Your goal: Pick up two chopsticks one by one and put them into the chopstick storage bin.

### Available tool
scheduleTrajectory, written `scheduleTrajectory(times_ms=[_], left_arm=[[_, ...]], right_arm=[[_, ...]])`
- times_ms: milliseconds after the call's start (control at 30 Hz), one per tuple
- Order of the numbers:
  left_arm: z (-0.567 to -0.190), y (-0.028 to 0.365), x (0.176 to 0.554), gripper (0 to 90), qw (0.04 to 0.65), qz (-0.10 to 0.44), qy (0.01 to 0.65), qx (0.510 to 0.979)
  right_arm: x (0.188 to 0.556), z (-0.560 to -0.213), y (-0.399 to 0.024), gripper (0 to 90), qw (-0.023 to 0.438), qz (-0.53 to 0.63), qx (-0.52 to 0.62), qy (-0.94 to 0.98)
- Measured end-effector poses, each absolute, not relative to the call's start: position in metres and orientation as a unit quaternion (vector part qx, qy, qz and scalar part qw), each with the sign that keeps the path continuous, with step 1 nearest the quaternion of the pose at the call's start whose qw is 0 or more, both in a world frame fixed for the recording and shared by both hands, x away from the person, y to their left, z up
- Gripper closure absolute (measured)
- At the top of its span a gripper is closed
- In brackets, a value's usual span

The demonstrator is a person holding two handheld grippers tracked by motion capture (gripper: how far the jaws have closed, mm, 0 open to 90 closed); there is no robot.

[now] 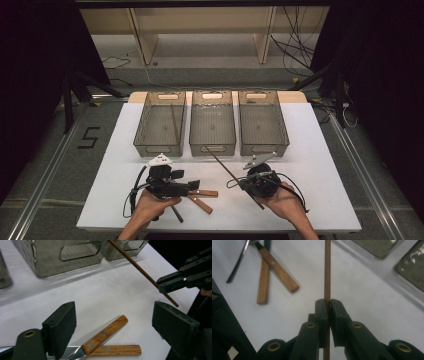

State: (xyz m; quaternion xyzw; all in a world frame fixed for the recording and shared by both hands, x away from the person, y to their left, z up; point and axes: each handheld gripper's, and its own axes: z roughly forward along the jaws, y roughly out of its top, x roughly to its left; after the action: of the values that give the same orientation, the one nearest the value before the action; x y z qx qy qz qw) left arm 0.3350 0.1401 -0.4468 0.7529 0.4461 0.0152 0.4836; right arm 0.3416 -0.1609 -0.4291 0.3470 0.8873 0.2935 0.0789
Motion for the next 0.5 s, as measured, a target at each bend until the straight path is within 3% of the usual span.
scheduleTrajectory(times_ms=[500], left_arm=[[-0.440,0.113,0.345,20.7,0.508,-0.011,0.459,0.729]], right_arm=[[0.338,-0.422,-0.146,85.0,0.095,0.385,0.342,0.852]])
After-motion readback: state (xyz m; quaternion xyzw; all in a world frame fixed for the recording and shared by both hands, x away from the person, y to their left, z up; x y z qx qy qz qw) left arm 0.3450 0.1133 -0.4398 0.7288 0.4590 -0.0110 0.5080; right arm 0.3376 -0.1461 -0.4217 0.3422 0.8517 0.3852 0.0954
